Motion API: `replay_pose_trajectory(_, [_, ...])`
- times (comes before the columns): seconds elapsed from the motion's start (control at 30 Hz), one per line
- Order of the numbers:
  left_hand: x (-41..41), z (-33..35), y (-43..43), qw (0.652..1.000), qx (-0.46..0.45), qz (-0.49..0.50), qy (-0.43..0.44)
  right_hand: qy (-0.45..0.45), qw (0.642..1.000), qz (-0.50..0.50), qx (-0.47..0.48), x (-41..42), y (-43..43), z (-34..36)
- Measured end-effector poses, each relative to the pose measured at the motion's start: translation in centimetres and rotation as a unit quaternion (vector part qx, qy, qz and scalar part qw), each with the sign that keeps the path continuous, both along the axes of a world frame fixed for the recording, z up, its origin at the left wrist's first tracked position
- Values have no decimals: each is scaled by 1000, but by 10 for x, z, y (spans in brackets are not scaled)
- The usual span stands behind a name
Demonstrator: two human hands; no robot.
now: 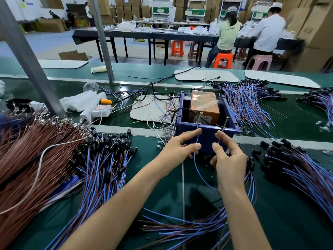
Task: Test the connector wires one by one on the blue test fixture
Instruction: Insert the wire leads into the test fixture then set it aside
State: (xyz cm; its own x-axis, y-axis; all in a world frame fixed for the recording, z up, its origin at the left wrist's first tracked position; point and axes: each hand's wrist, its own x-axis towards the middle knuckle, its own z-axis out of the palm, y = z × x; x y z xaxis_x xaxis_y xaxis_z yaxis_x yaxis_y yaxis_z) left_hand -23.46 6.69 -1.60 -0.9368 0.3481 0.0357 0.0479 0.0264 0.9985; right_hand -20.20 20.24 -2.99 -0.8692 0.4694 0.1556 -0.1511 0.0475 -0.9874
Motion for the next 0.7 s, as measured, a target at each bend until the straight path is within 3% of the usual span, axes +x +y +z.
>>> replay_pose_trajectory(0.33, [0, -1, -2, 988, -117, 14, 101, 1, 1000, 3, -24, 1, -1, -1])
replay_pose_trajectory(0.53, [1, -1, -1, 993, -52, 55, 95, -2, 1000, -1, -23, -2, -4, 2])
replay_pose_trajectory(0.7, [5, -3, 3, 988, -51, 68, 129, -15, 999, 10, -45, -5, -7, 8])
